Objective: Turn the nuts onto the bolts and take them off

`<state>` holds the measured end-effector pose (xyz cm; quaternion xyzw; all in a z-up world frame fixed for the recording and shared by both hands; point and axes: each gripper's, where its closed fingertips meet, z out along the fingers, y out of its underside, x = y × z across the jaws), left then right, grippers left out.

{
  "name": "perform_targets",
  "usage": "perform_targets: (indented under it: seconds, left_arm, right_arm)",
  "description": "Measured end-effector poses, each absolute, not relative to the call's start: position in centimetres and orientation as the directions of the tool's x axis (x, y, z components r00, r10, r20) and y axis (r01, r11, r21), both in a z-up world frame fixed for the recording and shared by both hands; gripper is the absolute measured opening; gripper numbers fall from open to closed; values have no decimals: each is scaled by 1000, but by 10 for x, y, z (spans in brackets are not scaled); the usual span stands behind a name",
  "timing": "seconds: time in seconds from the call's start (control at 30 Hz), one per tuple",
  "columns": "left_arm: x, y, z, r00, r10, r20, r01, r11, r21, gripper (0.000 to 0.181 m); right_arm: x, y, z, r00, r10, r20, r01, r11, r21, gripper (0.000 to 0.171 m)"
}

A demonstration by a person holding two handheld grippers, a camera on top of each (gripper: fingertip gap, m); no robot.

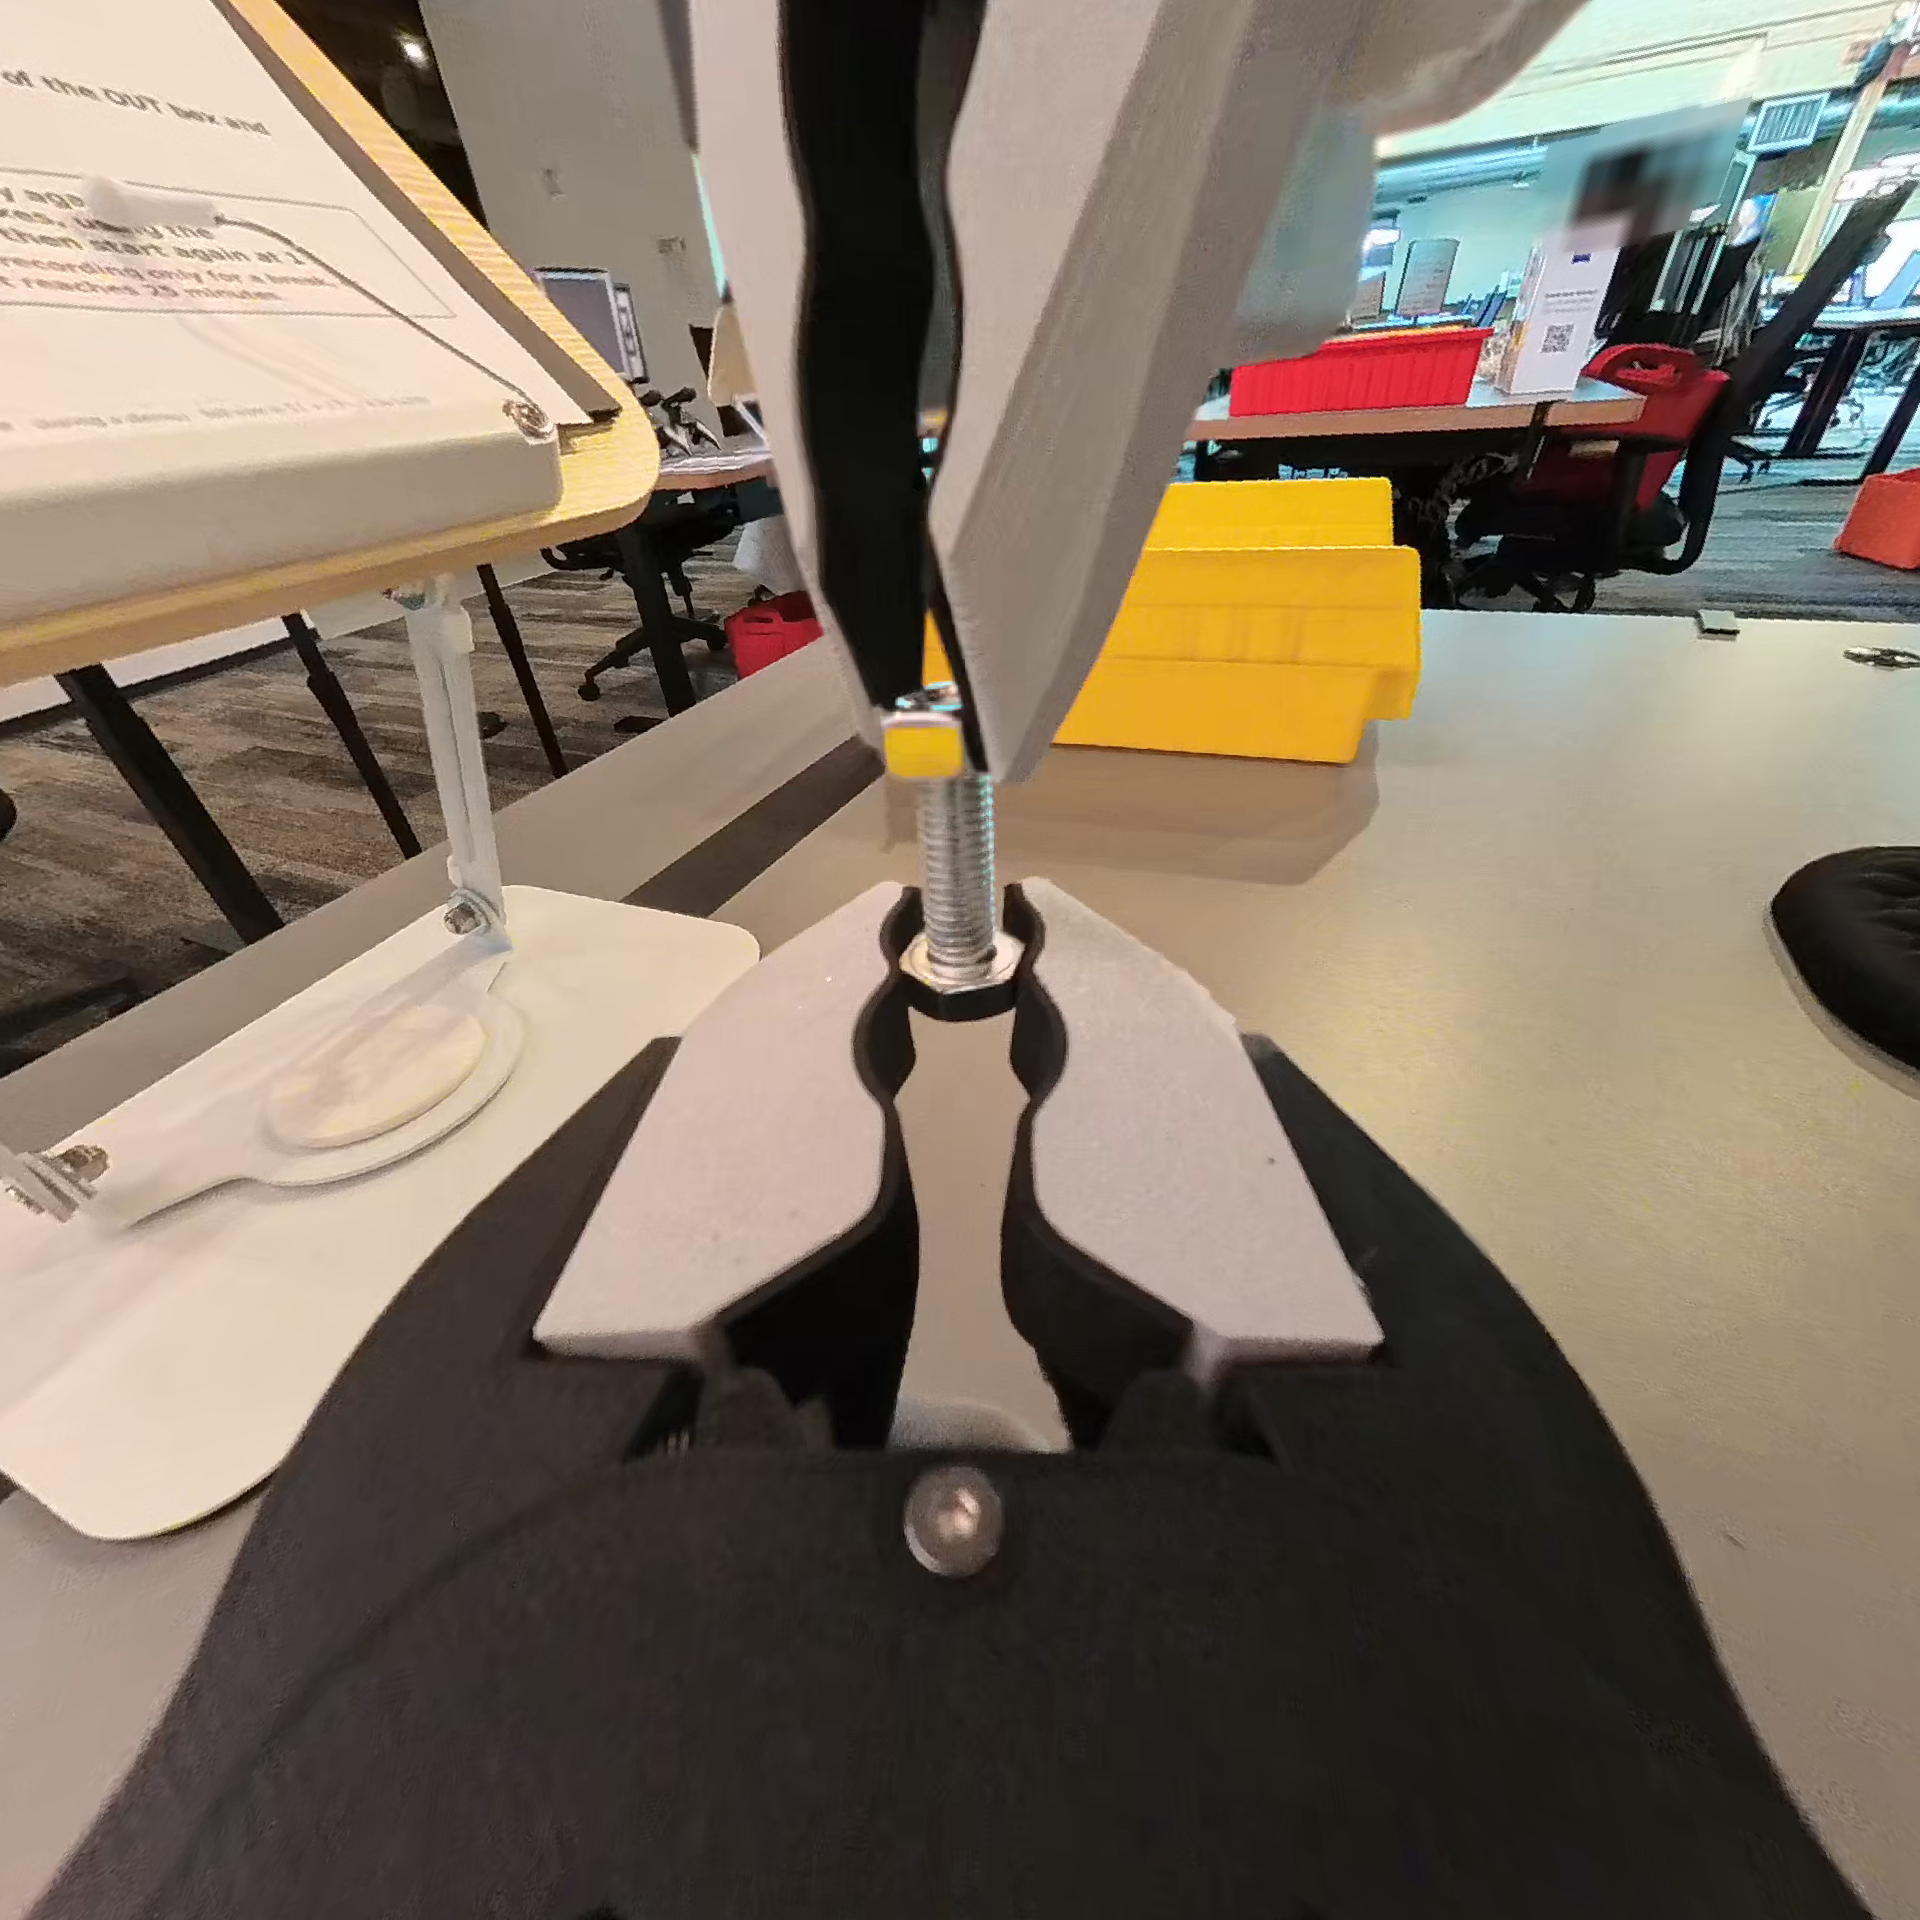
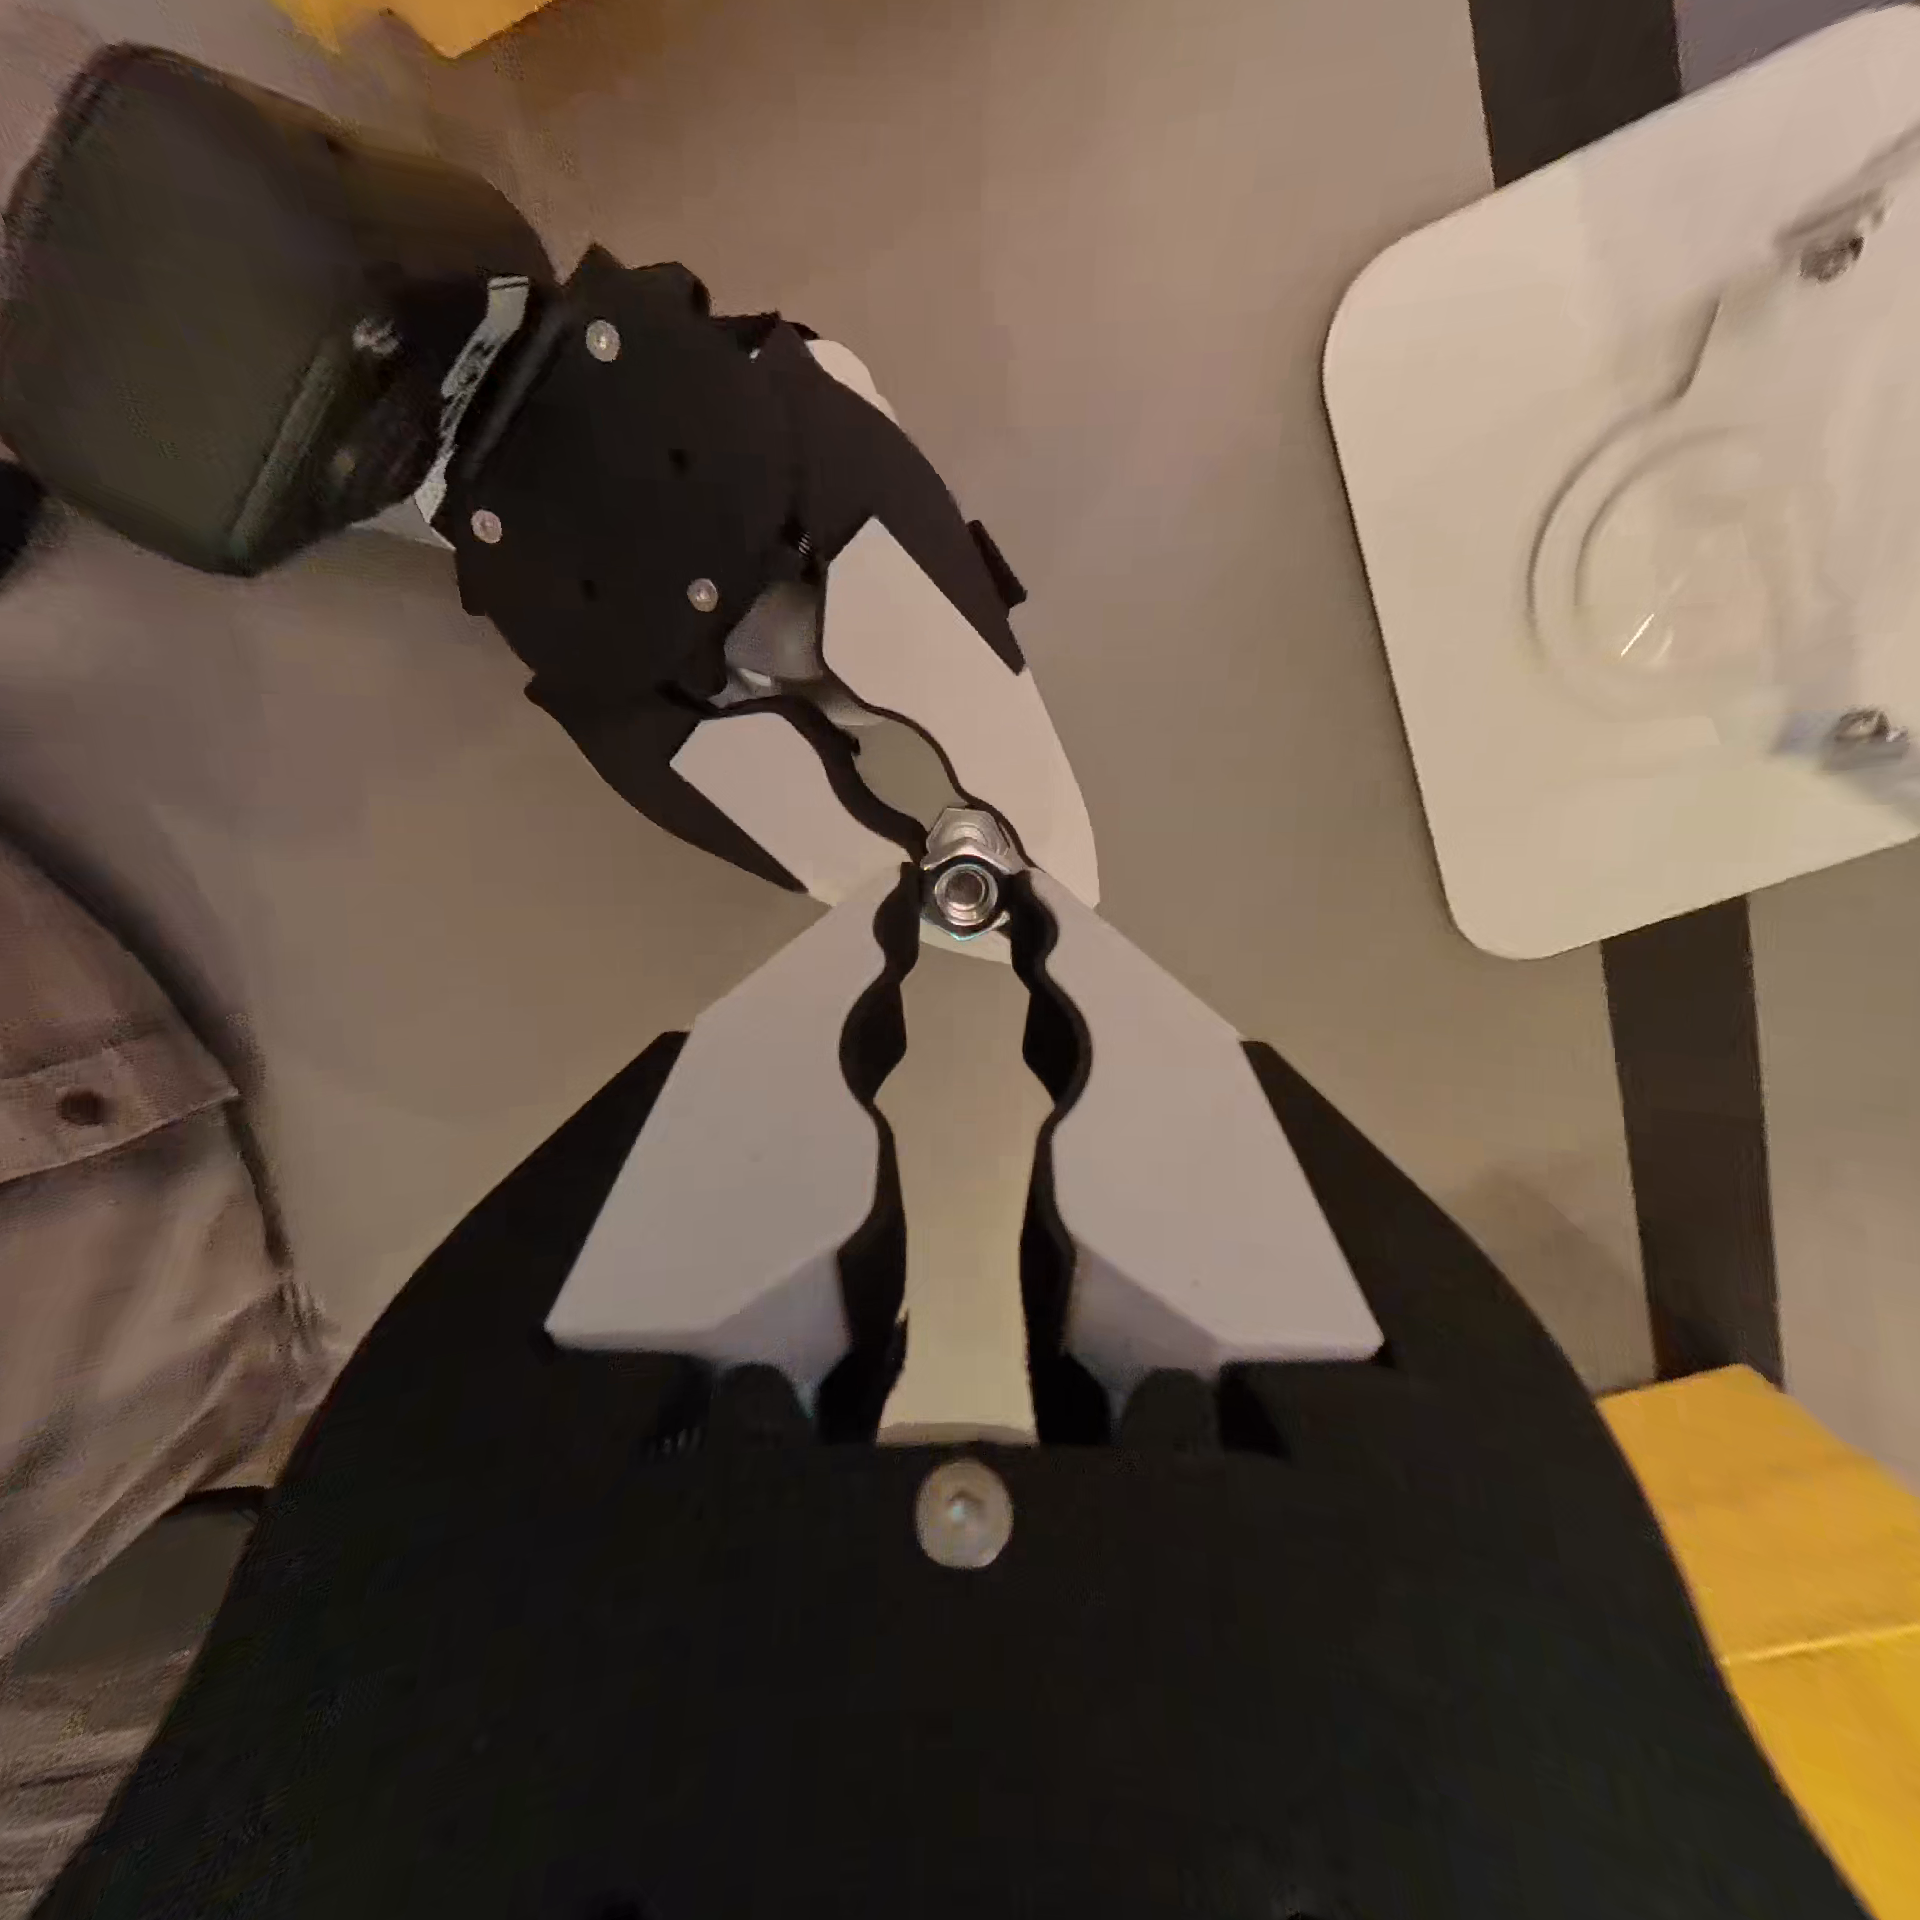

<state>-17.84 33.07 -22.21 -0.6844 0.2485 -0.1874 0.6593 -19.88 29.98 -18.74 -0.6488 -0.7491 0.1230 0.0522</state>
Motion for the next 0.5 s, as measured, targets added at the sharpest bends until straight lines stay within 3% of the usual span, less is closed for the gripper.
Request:
perform_targets:
  seconds: [0.1,0.23,0.4,0.5]
  left_arm:
    - [-175,329,-223,802,-589,-99,-119,6,-993,14]
    - [-178,329,-221,802,-592,-81,-96,5,-995,14]
    - [-176,327,-221,790,-607,-86,-99,13,-995,14]
    - [-175,327,-221,785,-614,-84,-95,14,-995,14]
  right_arm:
    - [-193,298,-189,-175,982,-74,956,152,-250,38]
    - [-193,293,-181,-392,920,30,887,386,-255,48]
    - [-192,298,-167,-752,613,242,603,788,-123,45]
    - [-191,298,-170,-839,470,273,475,878,-53,42]
